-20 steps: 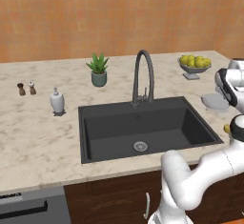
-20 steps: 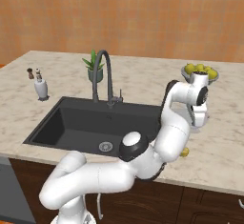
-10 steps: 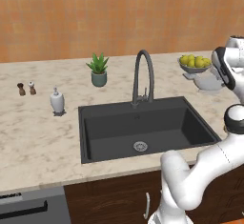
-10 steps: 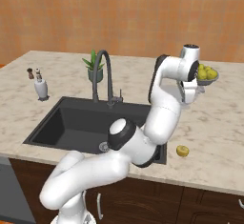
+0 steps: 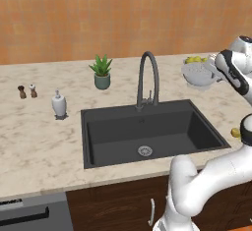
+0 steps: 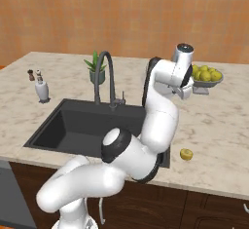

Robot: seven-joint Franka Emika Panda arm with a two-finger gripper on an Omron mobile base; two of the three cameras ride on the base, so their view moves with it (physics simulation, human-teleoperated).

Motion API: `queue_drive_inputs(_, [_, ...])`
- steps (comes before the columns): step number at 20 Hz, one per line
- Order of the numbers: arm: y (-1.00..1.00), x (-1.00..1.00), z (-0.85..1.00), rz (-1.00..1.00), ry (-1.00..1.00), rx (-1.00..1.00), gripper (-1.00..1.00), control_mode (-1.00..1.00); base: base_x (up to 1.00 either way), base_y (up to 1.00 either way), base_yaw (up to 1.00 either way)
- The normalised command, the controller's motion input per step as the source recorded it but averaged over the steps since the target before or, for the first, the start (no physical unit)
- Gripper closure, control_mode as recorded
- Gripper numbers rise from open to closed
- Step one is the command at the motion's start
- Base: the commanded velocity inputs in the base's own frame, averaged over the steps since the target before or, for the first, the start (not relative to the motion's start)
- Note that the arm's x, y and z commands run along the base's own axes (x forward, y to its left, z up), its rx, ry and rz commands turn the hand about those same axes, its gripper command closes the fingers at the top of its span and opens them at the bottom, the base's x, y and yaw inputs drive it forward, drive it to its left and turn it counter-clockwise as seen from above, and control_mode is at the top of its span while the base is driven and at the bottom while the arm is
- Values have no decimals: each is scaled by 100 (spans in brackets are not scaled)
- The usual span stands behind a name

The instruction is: Put the colander in the sink, put the kiwi in the colander, and turn on the sink faucet and pour water over the colander.

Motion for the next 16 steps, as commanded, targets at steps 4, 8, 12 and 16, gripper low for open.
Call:
queue_drive_inputs(4, [47,0,9,68,-7,-28,100,-100,0,0,0])
queue_drive_inputs(8, [38,-22,0,76,13,-26,100,-100,0,0,0])
queue_drive_inputs(12, [45,-7,16,68,52,-8,100,-100,0,0,0])
queue_drive_inputs(16, [46,0,28,67,72,0,100,-100,0,0,0])
